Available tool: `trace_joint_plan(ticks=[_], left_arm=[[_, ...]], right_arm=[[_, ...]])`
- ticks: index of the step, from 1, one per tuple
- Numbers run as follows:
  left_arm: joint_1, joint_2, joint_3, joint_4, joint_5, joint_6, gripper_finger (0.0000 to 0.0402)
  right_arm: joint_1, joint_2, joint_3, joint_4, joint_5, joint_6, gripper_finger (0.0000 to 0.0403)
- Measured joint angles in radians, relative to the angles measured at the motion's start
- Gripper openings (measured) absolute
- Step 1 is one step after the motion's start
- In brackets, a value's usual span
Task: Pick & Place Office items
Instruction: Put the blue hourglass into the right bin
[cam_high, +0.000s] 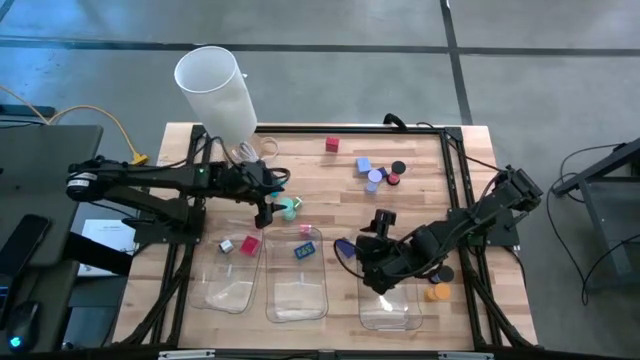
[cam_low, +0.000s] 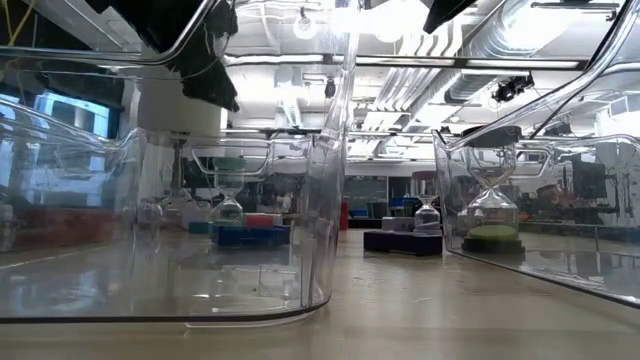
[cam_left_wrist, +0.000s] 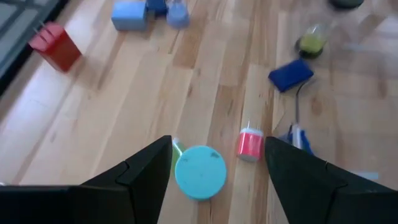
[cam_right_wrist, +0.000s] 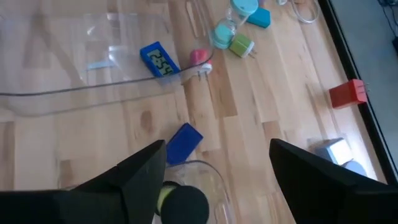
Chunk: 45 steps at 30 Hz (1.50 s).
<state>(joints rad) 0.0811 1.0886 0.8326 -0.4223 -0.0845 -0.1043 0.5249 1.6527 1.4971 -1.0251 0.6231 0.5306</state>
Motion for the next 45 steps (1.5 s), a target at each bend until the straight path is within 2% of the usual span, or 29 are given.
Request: trace_joint_plan(ticks=[5,9,13,16,19,22,27,30,32,36,45], left_arm=[[0.0,0.064,0.0,0.015,0.0,0.0,0.0307],[0.004,0.083,0.0,0.027,0.001,-0.066,0.035],[0.022,0.062,0.0,0.025,0.004,-0.11,0.0362],[0.033,0.027,0.0,0.027,0.007,-0.11,0.0363],[0.037,-0.001,0.0,0.027,0.009,-0.118,0.0363],[0.028,-0.01,0.0,0.027,0.008,-0.156,0.0363],[0.005,0.004,0.001,0.029,0.011,-0.135,0.0363],[-0.005,0.003,0.0,0.027,0.011,-0.132,0.0363],[-0.011,0.003,0.001,0.03,0.01,-0.132,0.0363],[-0.02,0.003,0.001,0.046,0.01,-0.131,0.0363],[-0.032,0.003,0.001,0.044,0.008,-0.098,0.0363]], right_arm=[[0.006,0.0,0.0,0.019,0.021,-0.002,0.0276],[0.006,0.0,0.0,-0.009,0.138,-0.003,0.0276],[-0.001,-0.017,0.0,-0.103,0.268,0.002,0.0276],[-0.043,-0.06,0.0,-0.158,0.262,0.043,0.0276],[-0.112,-0.115,0.0,-0.234,0.202,0.126,0.0276],[-0.19,-0.167,0.0,-0.343,0.097,0.221,0.0276],[-0.287,-0.224,0.0,-0.439,-0.241,0.318,0.0276],[-0.28,-0.254,0.0,-0.436,-0.432,0.388,0.0276],[-0.265,-0.258,0.0,-0.452,-0.503,0.477,0.0276],[-0.19,-0.259,-0.001,-0.546,-0.535,0.719,0.0276],[0.023,-0.265,-0.012,-0.545,-0.574,1.184,0.0273]])
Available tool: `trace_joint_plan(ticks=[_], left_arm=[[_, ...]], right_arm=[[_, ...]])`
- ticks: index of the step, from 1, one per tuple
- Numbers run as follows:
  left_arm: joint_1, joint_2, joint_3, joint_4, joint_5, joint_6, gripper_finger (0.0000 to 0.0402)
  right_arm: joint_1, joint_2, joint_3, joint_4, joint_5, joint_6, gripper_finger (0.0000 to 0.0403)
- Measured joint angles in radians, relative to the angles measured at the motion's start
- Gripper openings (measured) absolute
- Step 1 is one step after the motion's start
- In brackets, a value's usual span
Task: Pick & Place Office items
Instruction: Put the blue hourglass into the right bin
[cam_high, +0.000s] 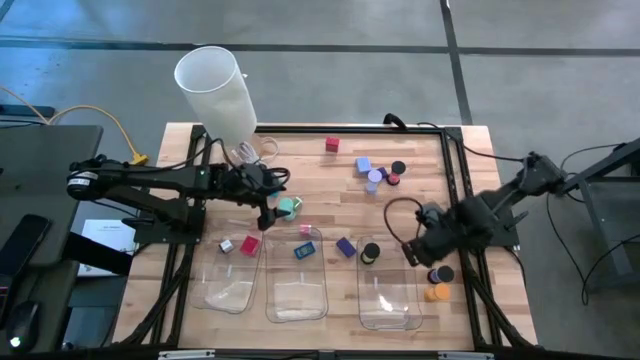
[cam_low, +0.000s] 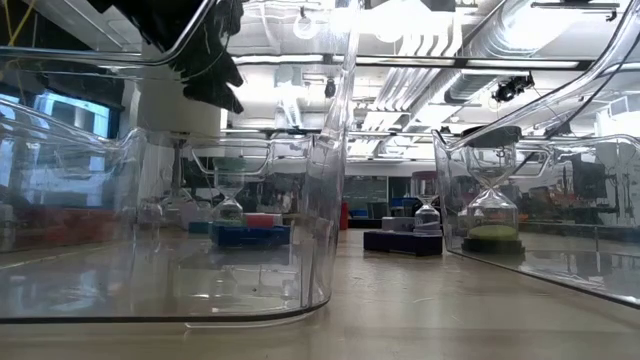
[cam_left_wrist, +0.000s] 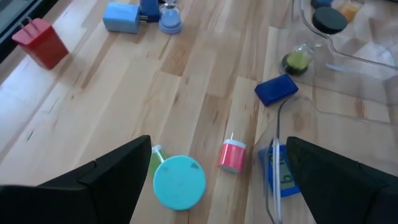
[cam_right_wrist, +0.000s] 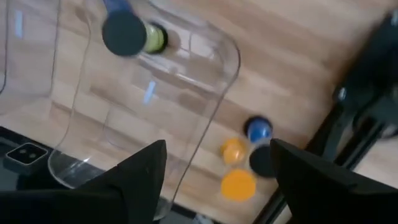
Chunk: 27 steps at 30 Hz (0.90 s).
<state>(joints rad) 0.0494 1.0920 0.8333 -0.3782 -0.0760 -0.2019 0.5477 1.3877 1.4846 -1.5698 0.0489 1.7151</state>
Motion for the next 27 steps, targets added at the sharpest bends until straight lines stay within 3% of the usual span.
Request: trace_joint_plan(ticks=[3,9,16,27], left_arm=[[-0.015,0.0,0.0,-0.002,0.0,0.023,0.0363],[-0.043,0.0,0.0,-0.002,0.0,0.04,0.0363],[-0.063,0.0,0.0,-0.002,0.0,0.04,0.0363],[-0.08,0.0,0.0,-0.003,0.001,0.054,0.0363]], right_arm=[[0.078,0.001,-0.033,0.0,-0.013,0.146,0.0266],[0.165,-0.001,-0.166,-0.003,-0.152,0.33,0.0249],[0.181,0.003,-0.251,0.002,-0.119,0.431,0.0243],[0.297,0.003,-0.297,0.048,-0.072,0.643,0.0244]])
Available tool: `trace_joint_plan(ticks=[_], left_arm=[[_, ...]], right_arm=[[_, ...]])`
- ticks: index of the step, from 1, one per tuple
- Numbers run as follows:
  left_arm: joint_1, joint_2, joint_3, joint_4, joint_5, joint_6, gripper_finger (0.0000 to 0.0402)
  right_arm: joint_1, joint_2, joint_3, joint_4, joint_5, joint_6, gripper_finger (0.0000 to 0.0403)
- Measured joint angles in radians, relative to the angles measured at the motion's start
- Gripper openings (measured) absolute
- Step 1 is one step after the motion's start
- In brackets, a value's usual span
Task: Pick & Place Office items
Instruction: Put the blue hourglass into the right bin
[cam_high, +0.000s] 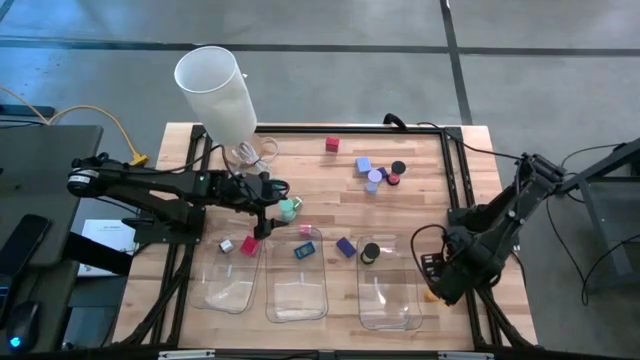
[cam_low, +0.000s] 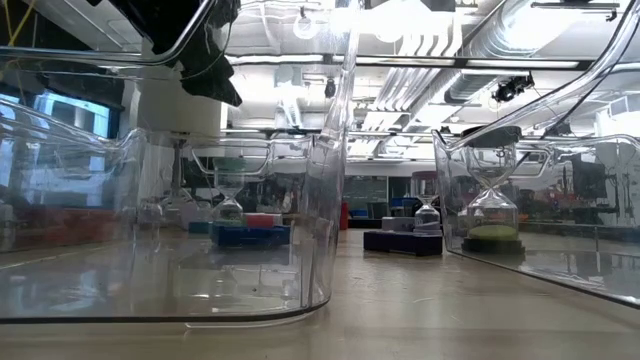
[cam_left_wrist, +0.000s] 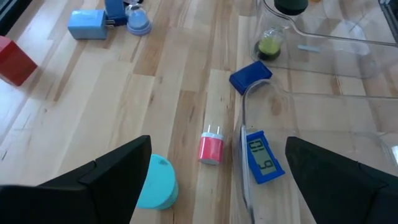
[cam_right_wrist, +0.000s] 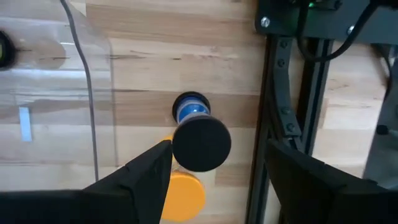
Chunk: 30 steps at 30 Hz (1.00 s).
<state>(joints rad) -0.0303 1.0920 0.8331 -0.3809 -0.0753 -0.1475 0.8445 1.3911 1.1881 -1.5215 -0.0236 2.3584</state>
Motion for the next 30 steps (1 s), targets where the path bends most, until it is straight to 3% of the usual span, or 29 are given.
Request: trace_joint_plan(ticks=[30], left_arm=[[0.0,0.0,0.0,0.0,0.0,0.002,0.0363]], right_arm=[[0.03,0.006,-0.227,0.303,-0.006,0.048,0.0245]])
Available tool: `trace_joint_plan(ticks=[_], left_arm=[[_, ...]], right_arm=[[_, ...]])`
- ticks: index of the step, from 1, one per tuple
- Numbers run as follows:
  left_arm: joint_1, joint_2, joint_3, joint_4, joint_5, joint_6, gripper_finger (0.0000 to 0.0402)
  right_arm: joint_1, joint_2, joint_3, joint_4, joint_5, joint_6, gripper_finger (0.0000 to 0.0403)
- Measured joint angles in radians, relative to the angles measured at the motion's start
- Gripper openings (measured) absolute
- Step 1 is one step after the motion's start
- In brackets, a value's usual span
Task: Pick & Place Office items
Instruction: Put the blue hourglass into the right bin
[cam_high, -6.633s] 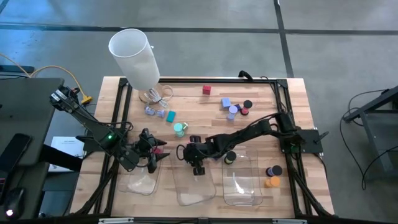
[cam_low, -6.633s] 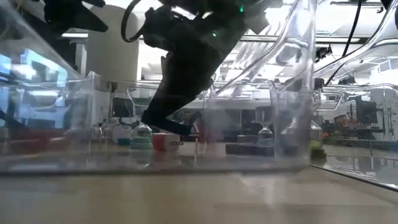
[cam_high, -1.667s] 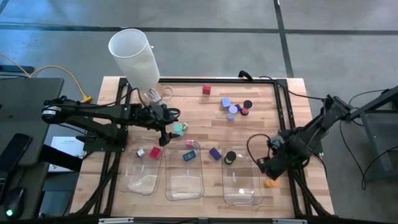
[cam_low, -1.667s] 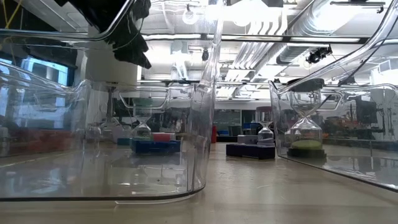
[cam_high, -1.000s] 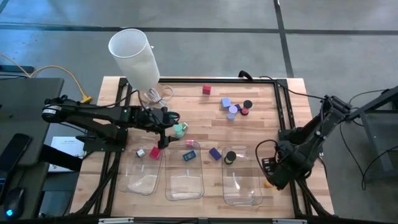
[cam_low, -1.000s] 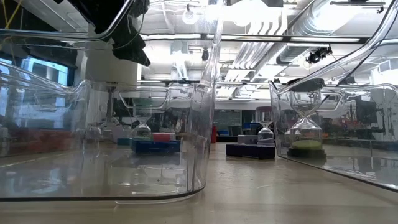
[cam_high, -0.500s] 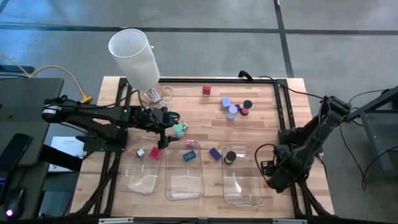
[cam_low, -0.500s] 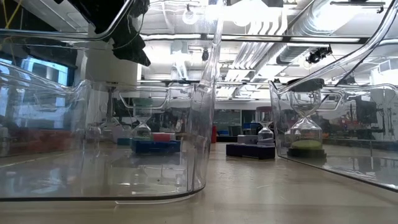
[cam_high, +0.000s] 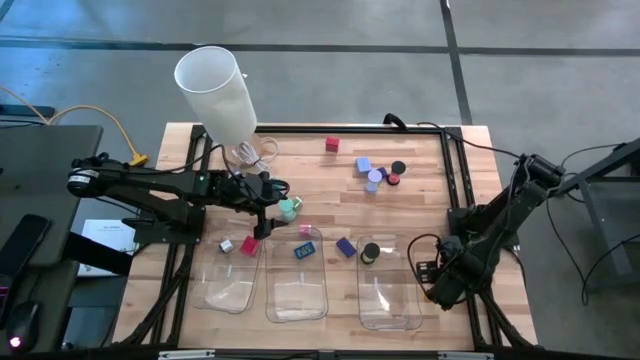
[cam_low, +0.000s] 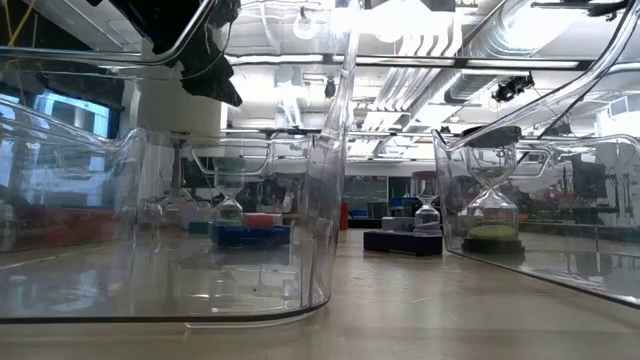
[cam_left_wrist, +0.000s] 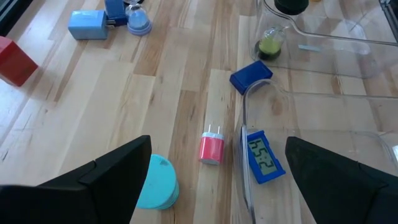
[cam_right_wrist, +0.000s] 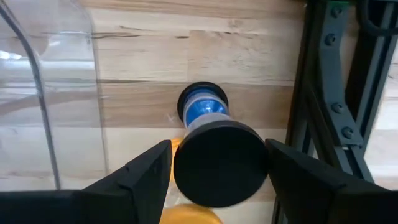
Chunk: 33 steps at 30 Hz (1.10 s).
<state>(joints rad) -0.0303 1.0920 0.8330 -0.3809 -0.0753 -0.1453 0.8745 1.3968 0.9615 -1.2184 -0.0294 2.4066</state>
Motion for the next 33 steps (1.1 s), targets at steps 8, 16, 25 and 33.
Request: trace_joint_plan(ticks=[8,16,25,33], left_arm=[[0.0,0.0,0.0,0.0,0.0,0.001,0.0363],[0.0,0.0,0.0,0.0,0.0,0.001,0.0363],[0.0,0.0,0.0,0.0,0.0,0.0,0.0363],[0.0,0.0,0.0,0.0,0.0,0.0,0.0363]], right_arm=[[0.0,0.0,-0.045,0.052,0.002,-0.004,0.0233],[0.0,0.0,-0.063,0.055,-0.003,-0.022,0.0196],[0.0,0.0,-0.063,0.056,-0.008,-0.046,0.0202],[-0.035,0.0,-0.063,0.045,-0.029,-0.129,0.0196]])
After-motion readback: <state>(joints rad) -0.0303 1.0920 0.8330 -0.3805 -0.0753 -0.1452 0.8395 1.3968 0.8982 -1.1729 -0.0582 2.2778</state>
